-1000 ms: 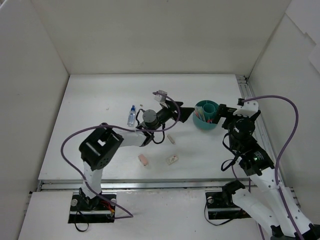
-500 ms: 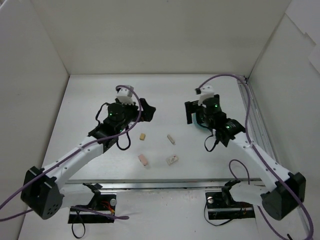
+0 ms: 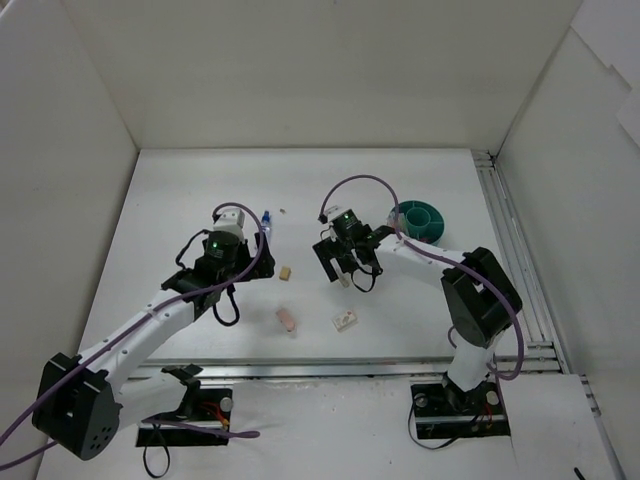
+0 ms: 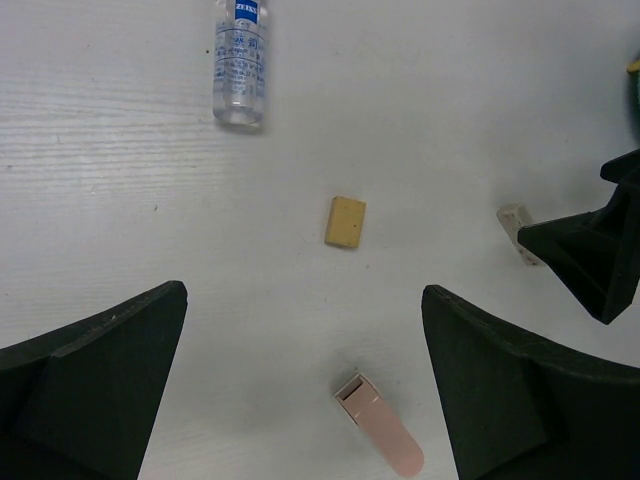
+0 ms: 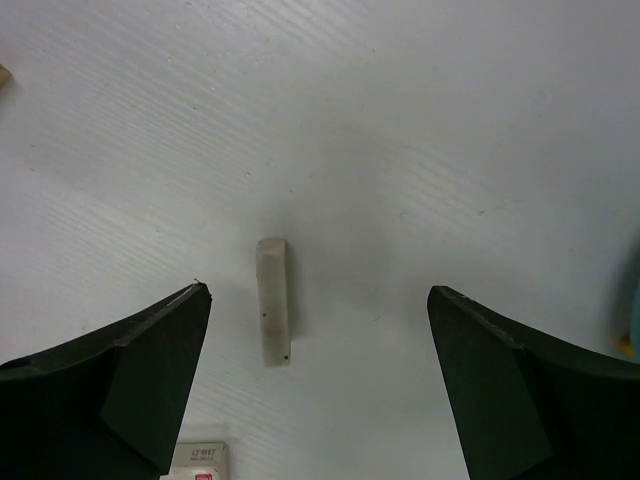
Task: Sort the stationery into containers
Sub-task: Pick up the stationery from the center of the board, then place the stationery in the storage box.
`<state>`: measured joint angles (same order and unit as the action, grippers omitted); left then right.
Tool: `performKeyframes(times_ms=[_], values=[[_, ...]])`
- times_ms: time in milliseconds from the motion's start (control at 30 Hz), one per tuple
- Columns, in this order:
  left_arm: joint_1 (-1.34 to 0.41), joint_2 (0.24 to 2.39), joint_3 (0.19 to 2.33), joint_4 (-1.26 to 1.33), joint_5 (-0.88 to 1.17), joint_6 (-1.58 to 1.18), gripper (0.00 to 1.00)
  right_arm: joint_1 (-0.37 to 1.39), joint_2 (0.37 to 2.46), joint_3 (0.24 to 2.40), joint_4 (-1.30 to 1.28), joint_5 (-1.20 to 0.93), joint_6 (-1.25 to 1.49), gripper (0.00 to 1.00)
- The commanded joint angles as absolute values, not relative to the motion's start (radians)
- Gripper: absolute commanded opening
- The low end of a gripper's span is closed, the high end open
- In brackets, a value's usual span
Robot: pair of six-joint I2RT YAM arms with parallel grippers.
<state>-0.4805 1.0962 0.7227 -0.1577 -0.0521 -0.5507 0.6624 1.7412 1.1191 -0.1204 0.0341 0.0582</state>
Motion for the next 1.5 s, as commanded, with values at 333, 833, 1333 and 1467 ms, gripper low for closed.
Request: performKeyframes(times_ms=[333,833,1333,1467], values=[[-0.46,1.146,0.741,-0.126,-0.04,-0.526,1.0,0.703,1.812,1.144,-0.138,-0.06,0.13,0.16],[-0.469,1.301,0.798,-0.081,0.09,-0.446,1.0,0.443,1.299,1.069,0.078,0.233,0.061,0.0],[-0.497,1.462,0.888,-0.087,0.106,-0.39,1.0,0.206,1.347,0.985,0.273,0.126,0.032,0.01],[-0.506,1.483,0.9,-0.086,0.101,-0.385,1.0,0.203,1.374,0.974,0.311,0.091,0.031,0.02]])
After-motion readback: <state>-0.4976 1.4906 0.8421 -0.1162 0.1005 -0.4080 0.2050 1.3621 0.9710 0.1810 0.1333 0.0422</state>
